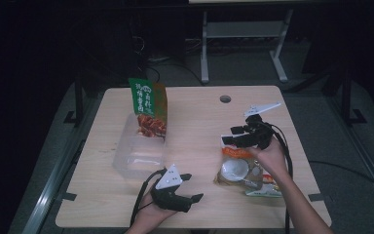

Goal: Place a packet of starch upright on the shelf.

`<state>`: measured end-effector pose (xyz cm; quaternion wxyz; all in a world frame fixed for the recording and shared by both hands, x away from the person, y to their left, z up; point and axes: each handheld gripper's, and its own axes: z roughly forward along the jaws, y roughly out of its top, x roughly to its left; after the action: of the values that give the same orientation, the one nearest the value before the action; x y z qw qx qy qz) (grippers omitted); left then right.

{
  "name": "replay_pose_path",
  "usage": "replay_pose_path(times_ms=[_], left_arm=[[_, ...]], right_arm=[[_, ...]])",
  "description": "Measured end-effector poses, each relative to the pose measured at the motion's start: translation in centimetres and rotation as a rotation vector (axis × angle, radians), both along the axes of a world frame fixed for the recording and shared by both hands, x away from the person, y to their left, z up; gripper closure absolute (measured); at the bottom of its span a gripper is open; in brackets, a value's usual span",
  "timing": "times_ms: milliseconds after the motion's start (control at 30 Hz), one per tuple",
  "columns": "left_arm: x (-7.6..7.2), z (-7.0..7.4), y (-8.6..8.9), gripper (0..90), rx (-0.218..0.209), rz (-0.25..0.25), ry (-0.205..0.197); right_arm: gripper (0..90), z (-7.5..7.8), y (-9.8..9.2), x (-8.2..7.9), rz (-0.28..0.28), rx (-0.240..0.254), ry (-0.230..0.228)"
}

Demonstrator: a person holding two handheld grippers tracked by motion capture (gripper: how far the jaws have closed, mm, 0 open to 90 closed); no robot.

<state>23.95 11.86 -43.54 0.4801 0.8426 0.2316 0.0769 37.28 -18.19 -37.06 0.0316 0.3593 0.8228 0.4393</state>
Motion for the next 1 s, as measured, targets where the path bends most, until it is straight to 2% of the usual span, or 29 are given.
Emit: replay_pose_path(times_ms=[233,300,433,700,767,1000], left_arm=[[-0.1,0.1,0.0,25.8,0.011,-0.008,-0.004],[-0.2,0.1,-0.1,25.8,-0.003,-0.003,-0.003],[-0.1,0.0,-0.1,25.8,-0.002,-0.004,-0.004],[0.0,-0.2,-0.3,25.8,0.002,-0.004,-0.001],[0.0,-0.2,-0.4,25.8,0.008,-0.006,-0.004],[0.1,-0.3,-0.6,25.8,0.007,0.000,0.009]], right_arm=[[35.7,-1.0,-1.5,-1.2,-0.016,-0.003,0.027],[35.6,-1.2,-1.9,-1.5,-0.013,-0.009,0.022],[35.4,-1.5,-2.7,-2.2,-0.025,-0.023,0.027],[35.9,-2.9,-4.9,-3.6,-0.073,-0.031,0.039],[36.0,-3.2,-5.5,-3.9,-0.090,-0.036,0.055],[36.1,-4.2,-6.9,-4.7,-0.130,-0.047,0.057]])
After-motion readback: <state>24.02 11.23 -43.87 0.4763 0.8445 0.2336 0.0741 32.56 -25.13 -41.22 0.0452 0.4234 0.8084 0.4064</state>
